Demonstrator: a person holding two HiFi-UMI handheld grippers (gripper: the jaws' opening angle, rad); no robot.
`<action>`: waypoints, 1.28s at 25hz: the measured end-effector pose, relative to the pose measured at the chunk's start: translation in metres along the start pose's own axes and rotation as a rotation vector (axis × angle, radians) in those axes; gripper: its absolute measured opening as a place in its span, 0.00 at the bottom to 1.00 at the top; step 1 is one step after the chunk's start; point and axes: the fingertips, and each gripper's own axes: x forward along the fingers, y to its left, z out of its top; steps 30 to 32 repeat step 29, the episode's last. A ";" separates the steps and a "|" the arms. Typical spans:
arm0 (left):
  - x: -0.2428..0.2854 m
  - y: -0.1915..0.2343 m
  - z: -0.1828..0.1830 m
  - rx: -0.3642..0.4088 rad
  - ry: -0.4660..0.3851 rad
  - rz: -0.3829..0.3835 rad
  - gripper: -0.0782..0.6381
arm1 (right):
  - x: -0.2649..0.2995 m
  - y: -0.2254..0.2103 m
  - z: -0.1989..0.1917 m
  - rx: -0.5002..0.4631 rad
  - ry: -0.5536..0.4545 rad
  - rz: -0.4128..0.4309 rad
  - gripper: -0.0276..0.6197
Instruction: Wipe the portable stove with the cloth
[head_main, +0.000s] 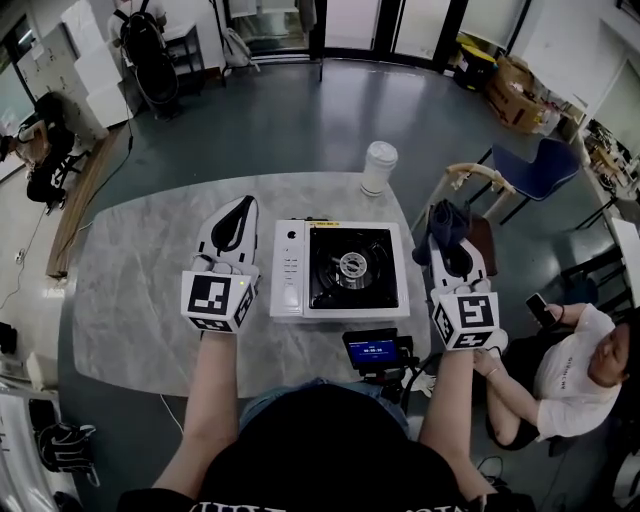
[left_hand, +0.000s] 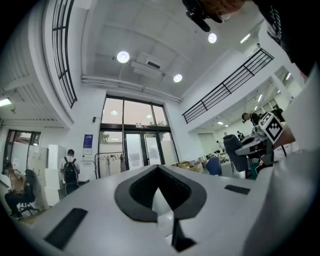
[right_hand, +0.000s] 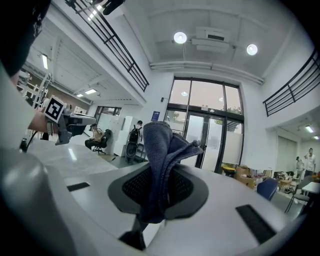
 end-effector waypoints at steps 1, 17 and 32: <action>0.001 -0.003 0.001 0.005 -0.004 -0.005 0.10 | 0.000 0.000 0.000 0.001 -0.005 0.001 0.16; -0.006 0.001 -0.002 0.005 0.015 0.024 0.10 | 0.000 0.011 0.013 -0.030 -0.027 0.017 0.15; 0.000 0.003 -0.002 -0.001 0.011 0.016 0.10 | 0.003 0.008 0.015 -0.042 -0.020 0.011 0.15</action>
